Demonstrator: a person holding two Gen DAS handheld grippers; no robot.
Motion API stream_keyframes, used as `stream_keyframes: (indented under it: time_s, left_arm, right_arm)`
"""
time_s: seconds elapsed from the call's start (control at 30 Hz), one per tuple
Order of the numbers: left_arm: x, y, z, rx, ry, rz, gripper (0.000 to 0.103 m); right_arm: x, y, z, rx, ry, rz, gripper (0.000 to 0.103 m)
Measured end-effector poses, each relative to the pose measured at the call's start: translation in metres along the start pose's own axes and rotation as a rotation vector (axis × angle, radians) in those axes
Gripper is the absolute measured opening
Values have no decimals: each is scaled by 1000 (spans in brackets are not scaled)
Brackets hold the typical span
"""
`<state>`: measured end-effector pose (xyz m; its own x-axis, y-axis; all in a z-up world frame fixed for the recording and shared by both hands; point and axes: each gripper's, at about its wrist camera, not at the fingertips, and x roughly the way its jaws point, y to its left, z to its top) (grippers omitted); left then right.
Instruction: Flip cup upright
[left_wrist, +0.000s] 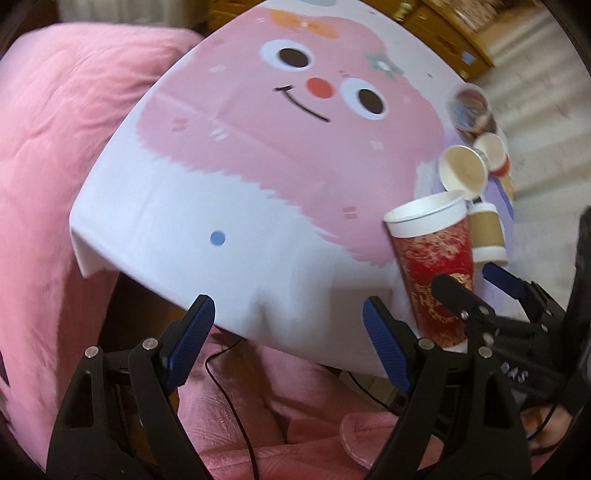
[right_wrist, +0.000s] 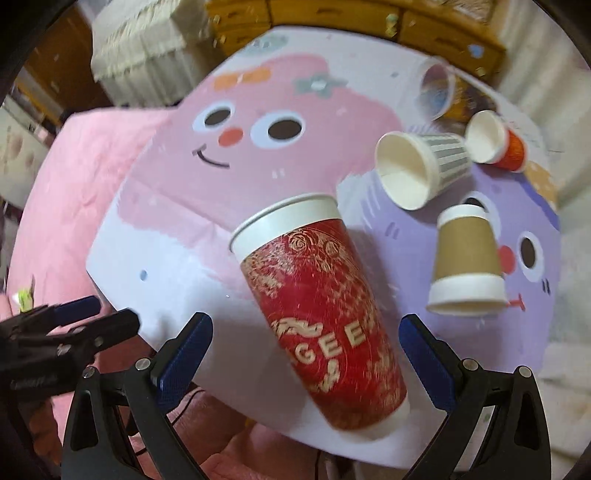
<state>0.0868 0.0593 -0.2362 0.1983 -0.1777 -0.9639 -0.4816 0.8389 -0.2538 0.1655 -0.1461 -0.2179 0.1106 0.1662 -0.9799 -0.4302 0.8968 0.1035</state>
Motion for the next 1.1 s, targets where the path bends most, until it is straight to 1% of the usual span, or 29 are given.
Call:
stream_keyframes:
  time_s: [0.07,0.1,0.17,0.27,0.3,0.4,0.43,0.57,0.63,0.7,0.83,0.93,1.1]
  left_arm:
    - [3,2,-4,-42,1,5,81]
    - [3,5,-6,-57,1,11,81]
    - [2,8,-10,-98,-1,18,81]
    - [-1,13,-13,-132,-18,28,81]
    - [-3,13,-14,-144,-28,34,81]
    - [-8,16,-17,-161,-50,42,81]
    - [-10,16,-17,-166,-55,44,81]
    - [-16,19,-20,-186,-69,54,81]
    - [-20,23,-22,-189,-73,57,81]
    - [-27,24,-22,-184,-83,65,81]
    - [-36,24,-22,-150,-93,76,81]
    - [-43,22,-23,-113,-100,84,81]
    - [-50,19,-28,-77,-105,95,81]
  right_arm:
    - [17,-2,9,-40,53,10,103]
    - [26,-5,17,-59,72,6,103]
    - [41,-4,25,-106,113,-3,102]
    - [60,-2,33,-156,176,-24,101]
    - [64,-2,35,-166,187,-24,100]
    - [74,-2,39,-189,213,-20,92]
    - [77,-3,39,-197,219,-22,87]
    - [81,-6,44,-207,228,-7,85]
    - [77,-7,44,-202,224,7,85]
    - [66,-12,45,-191,201,31,84]
    - [32,-22,38,-190,81,92,83]
    - [1,-30,28,-189,-63,128,82]
    - [-43,-37,0,-214,-301,154,81]
